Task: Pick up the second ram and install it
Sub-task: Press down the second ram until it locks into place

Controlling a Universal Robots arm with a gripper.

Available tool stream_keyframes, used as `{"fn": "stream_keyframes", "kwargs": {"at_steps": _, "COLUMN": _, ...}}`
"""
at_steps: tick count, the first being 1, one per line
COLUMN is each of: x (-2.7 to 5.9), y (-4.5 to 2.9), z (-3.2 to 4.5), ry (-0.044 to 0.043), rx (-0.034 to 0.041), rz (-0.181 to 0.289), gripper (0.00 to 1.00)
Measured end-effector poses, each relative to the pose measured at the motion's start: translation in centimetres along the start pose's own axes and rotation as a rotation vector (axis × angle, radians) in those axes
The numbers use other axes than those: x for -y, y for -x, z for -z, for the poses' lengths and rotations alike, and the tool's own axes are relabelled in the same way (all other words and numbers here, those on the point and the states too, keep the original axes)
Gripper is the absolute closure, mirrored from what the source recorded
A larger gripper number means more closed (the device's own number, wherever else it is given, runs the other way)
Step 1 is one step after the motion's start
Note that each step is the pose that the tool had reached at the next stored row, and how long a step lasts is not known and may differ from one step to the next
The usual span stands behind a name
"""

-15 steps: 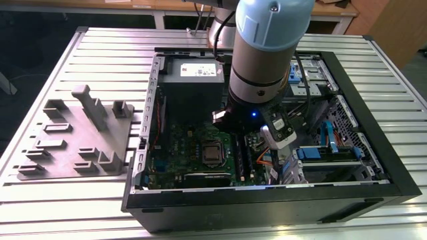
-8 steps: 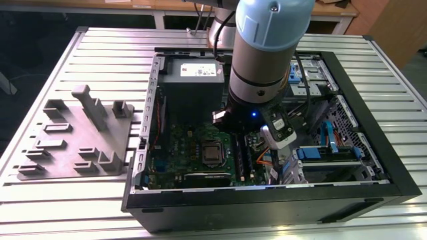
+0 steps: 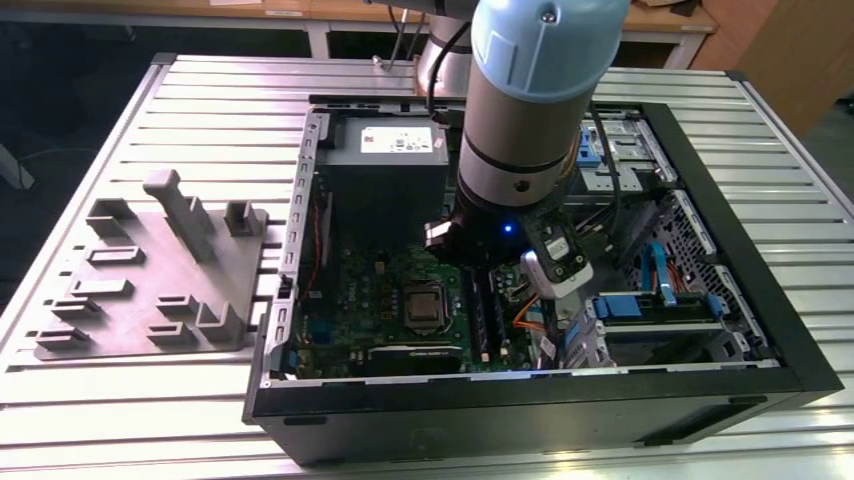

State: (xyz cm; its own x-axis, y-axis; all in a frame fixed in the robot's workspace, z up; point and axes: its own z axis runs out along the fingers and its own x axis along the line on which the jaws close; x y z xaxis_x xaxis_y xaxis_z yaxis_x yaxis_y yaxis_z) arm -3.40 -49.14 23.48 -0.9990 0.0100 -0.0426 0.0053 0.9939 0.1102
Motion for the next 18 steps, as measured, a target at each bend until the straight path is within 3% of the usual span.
{"fn": "stream_keyframes", "kwargs": {"at_steps": 6, "x": -0.55, "y": -0.01, "z": -0.07, "ry": 0.0003, "rx": 0.0000, "rz": 0.000, "gripper": 0.90}}
{"fn": "stream_keyframes", "kwargs": {"at_steps": 18, "x": -2.96, "y": -0.03, "z": -0.35, "ry": 0.0004, "rx": 0.0000, "rz": 0.000, "gripper": 0.90}}
